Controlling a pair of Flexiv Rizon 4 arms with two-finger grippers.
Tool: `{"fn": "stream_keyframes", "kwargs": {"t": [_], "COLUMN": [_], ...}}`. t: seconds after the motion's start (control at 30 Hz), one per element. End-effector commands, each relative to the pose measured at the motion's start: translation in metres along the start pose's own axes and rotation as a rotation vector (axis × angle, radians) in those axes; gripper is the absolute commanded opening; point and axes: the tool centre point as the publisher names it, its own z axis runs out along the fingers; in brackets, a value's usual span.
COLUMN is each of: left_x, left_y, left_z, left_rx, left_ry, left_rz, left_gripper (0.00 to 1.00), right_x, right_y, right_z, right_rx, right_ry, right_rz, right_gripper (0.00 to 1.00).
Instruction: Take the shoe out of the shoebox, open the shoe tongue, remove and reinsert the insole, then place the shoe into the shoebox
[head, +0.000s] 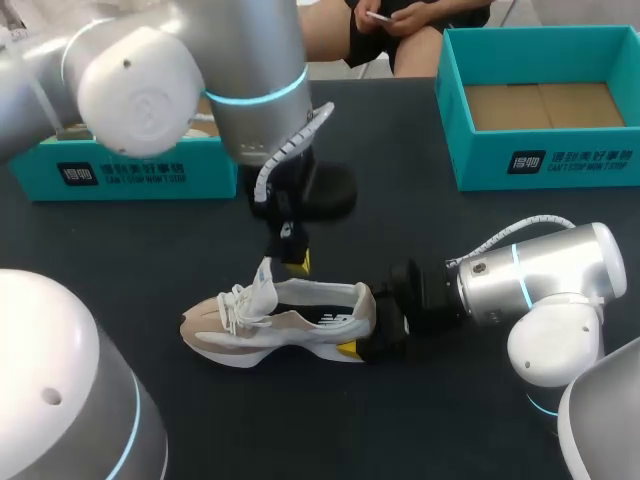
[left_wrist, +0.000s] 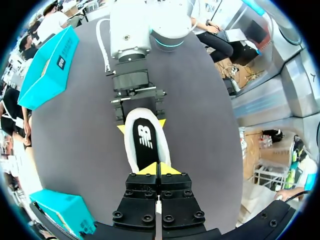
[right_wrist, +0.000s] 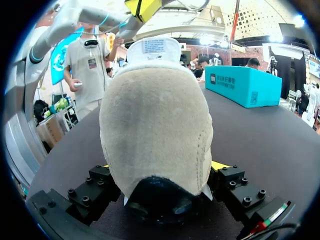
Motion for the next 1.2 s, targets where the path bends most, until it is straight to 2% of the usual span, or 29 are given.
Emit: {"fn": "stream_keyframes", "kwargs": {"t": [0.03, 0.5, 1.0, 1.2], "left_x": [-0.005, -0.025, -0.025, -0.022], "left_y": [-0.003, -0.006, -0.006, -0.017], "left_z": [0.027, 0.062, 0.065, 0.091], "left_rx": [0.016, 0.001, -0.015, -0.006], "left_ry": [0.022, 0.076, 0.086, 0.124], "left_rz": [-0.003, -0.039, -0.032, -0.003], "left_gripper": [0.00, 0.00, 0.00, 0.00], "right_x": [0.000, 0.000, 0.000, 0.000], "right_y": [-0.002, -0.002, -0.002, -0.002], "right_z": [0.005, 0.005, 0.005, 0.005], "right_rx": [0.004, 0.004, 0.004, 0.004], "right_ry": [-0.002, -0.002, -0.002, -0.002], "right_rz": [0.001, 0.001, 0.001, 0.001], "right_gripper": [0.00, 0.00, 0.00, 0.00]}}
